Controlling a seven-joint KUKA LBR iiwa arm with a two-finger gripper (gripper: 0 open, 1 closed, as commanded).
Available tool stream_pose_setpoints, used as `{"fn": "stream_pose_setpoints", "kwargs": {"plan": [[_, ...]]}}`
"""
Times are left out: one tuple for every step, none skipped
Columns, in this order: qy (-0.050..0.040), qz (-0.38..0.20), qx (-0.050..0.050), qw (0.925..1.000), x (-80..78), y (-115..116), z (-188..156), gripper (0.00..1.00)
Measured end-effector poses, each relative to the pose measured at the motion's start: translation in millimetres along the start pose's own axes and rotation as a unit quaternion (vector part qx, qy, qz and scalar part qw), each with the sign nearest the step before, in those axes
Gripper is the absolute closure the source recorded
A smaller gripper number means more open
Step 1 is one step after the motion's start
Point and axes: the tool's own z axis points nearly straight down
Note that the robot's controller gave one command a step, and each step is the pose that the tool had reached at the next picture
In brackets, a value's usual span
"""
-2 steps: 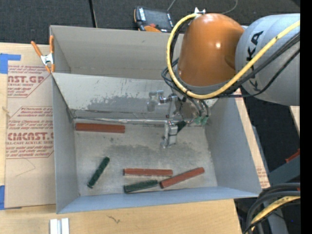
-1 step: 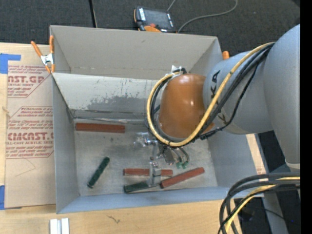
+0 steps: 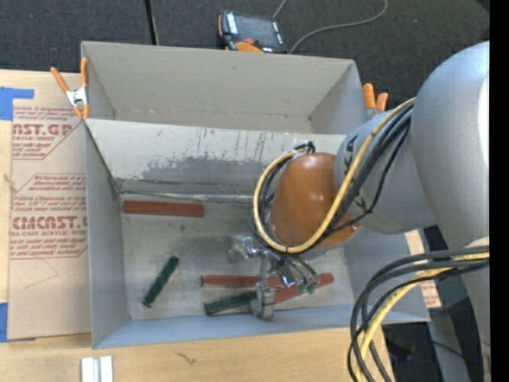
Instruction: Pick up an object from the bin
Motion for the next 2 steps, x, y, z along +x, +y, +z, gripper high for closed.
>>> {"fn": "stream_pose_setpoints", "kwargs": {"plan": [[-0.0039,-0.001,0.0,1.0,-3.0,1,-6,1.0],[-0.007,-0.002,0.001,1.0,-7.5,9,-140,1.0]]}}
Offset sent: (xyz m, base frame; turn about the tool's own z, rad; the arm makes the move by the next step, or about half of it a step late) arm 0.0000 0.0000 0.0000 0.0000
